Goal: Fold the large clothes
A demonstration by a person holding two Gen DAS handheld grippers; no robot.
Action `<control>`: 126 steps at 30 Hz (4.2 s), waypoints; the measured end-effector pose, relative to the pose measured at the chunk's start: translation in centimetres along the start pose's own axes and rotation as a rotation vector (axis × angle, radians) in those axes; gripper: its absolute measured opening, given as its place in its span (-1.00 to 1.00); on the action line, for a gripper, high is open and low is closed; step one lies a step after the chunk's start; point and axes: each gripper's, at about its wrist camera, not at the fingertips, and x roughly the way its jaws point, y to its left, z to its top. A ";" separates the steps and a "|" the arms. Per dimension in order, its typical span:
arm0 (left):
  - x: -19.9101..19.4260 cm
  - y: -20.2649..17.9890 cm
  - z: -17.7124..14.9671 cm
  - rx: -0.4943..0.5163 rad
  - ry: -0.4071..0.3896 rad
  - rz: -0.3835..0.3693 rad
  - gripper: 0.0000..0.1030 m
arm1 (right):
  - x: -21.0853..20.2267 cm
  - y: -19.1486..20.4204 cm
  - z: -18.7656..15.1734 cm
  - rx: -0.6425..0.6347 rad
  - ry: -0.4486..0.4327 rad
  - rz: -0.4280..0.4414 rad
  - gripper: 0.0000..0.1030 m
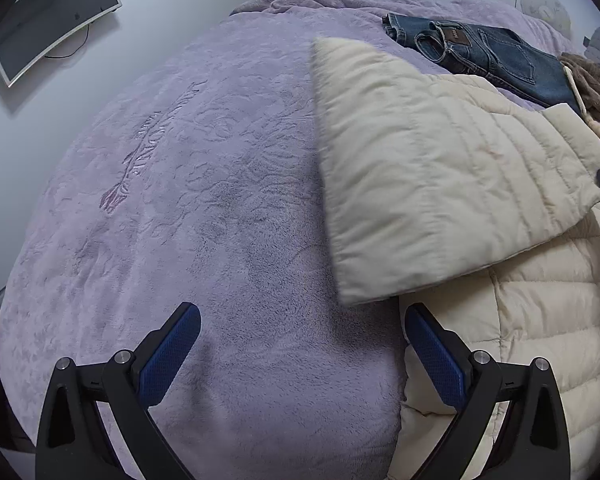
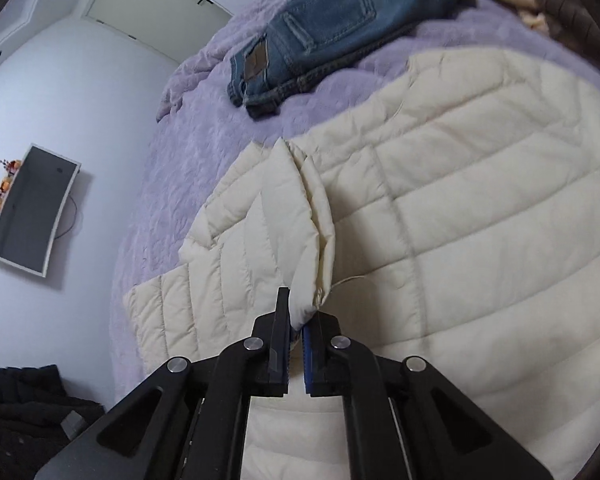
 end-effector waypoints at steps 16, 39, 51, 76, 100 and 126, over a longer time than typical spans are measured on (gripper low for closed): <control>1.1 1.9 7.5 -0.107 -0.072 -0.109 0.98 | -5.0 -9.4 1.1 0.082 -0.064 -0.219 -0.90; 5.3 3.4 11.7 -0.209 -0.007 -0.213 0.98 | -6.5 -14.5 0.2 0.243 -0.007 -0.150 -0.87; 7.7 -0.3 12.7 -0.089 0.002 -0.143 0.98 | -4.9 -14.6 1.5 0.272 -0.021 -0.165 -0.94; -1.6 -3.0 9.7 0.040 0.035 -0.138 0.98 | -9.3 -15.0 -0.2 0.221 0.041 -0.169 -0.88; -9.8 -16.9 3.0 0.216 0.192 -0.304 0.98 | -18.5 -18.6 -2.4 0.335 -0.017 -0.124 0.99; -11.9 -33.4 2.1 0.395 0.270 -0.336 0.98 | -24.6 -38.0 -0.8 0.743 -0.131 -0.107 0.99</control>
